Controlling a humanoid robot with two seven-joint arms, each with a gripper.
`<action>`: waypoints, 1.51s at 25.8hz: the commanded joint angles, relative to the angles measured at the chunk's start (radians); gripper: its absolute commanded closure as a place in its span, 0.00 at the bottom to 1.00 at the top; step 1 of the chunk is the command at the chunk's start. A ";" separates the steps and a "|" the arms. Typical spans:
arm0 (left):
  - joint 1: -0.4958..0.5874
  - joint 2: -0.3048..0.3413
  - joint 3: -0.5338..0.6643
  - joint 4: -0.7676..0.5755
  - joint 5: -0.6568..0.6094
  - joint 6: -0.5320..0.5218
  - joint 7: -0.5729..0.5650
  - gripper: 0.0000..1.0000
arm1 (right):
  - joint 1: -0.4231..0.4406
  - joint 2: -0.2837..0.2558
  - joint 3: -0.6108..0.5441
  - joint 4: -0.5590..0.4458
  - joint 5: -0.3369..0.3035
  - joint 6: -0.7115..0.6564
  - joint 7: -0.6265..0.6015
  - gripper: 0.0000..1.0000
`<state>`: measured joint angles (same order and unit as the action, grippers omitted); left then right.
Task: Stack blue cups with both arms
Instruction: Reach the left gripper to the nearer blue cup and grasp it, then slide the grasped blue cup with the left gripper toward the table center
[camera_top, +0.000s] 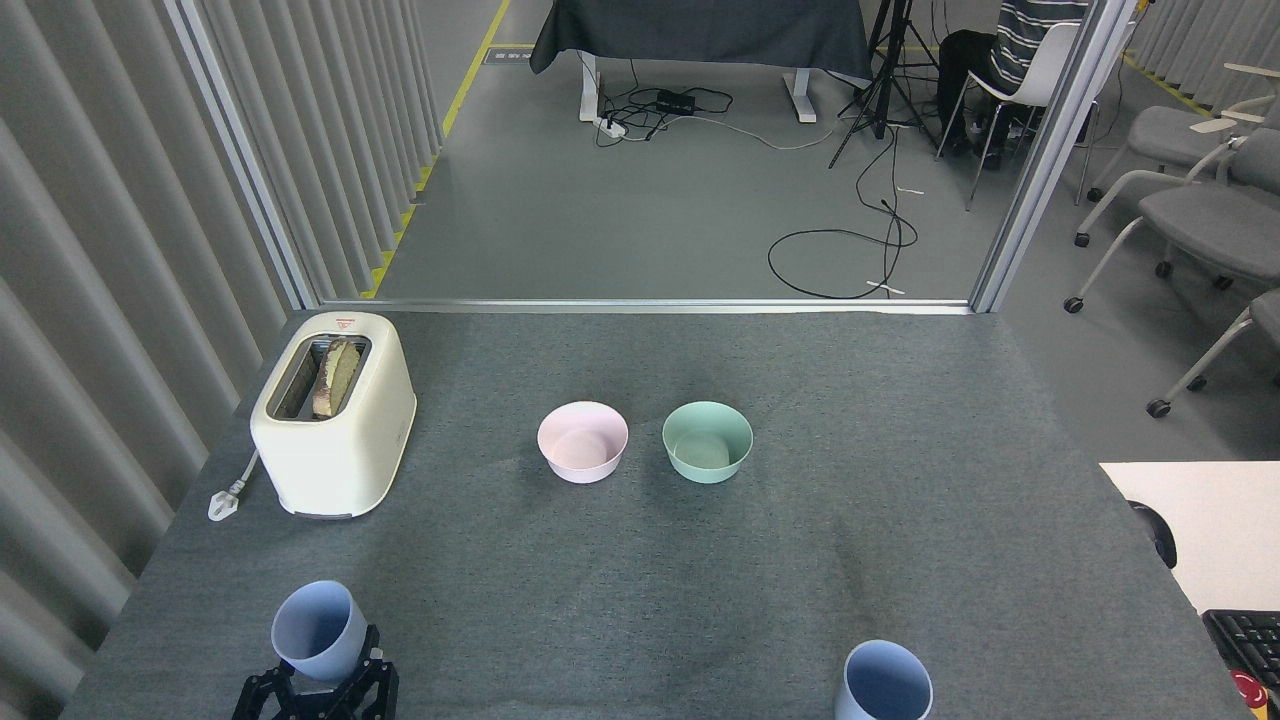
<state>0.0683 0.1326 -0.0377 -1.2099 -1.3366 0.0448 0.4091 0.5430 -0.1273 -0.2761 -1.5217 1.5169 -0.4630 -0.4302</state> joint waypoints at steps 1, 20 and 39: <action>0.024 -0.001 -0.007 -0.106 -0.001 -0.036 0.004 0.34 | 0.000 0.000 0.000 0.002 0.000 0.001 0.004 0.00; -0.070 -0.168 -0.372 0.055 -0.271 -0.037 0.011 0.37 | 0.000 0.002 0.029 0.002 0.000 0.044 0.004 0.00; -0.051 -0.157 -0.372 0.066 -0.265 -0.034 0.014 0.00 | 0.002 0.002 0.031 0.002 -0.001 0.041 0.004 0.00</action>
<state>0.0081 -0.0259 -0.4092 -1.1280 -1.6043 0.0129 0.4101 0.5443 -0.1257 -0.2463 -1.5202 1.5168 -0.4230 -0.4269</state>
